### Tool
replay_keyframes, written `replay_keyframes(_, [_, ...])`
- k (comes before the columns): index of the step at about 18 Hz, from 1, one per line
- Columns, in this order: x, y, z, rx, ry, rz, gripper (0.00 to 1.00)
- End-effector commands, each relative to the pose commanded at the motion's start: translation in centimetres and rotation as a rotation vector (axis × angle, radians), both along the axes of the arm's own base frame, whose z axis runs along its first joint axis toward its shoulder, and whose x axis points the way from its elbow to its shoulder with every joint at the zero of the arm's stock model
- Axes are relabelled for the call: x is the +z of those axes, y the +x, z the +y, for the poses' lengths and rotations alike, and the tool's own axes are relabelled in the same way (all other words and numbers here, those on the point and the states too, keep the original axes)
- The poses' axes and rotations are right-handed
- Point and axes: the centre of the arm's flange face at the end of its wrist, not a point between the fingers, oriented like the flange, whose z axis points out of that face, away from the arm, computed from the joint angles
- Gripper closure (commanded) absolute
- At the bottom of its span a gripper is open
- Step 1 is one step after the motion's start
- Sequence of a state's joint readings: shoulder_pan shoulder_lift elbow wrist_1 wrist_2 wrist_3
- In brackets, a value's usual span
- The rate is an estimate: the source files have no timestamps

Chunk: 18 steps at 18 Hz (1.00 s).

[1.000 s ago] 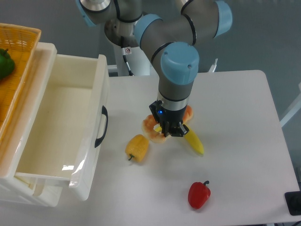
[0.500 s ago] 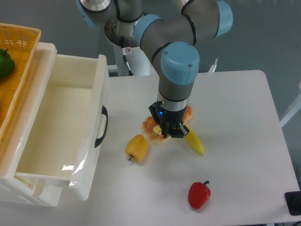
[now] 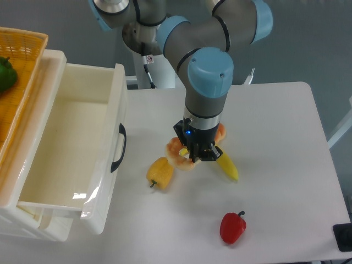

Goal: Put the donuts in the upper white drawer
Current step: 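Close the gripper on the orange donut beside the banana, then lift the grasped donut off the table toward the open drawer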

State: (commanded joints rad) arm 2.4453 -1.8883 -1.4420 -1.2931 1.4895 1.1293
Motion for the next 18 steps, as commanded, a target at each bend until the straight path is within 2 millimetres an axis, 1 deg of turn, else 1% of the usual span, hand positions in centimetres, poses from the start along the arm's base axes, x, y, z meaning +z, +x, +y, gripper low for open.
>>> replay_keyframes(4, [0.4, 0.5, 0.2, 0.020, 0.001, -0.002, 0.89])
replay_keyframes(6, [1.0, 0.9, -0.3, 0.021, -0.004, -0.008, 0.89])
replay_keyframes(7, [1.8, 1.2, -0.6, 0.027, -0.002, -0.009, 0.89])
replay_keyframes(10, [3.8, 2.2, -1.3, 0.121, 0.031, -0.018, 0.89])
replay_keyframes(15, [6.7, 4.1, -2.1, 0.175, 0.069, -0.024, 0.89])
replay_keyframes(18, [8.6, 5.9, -2.4, 0.187, 0.095, -0.034, 0.89])
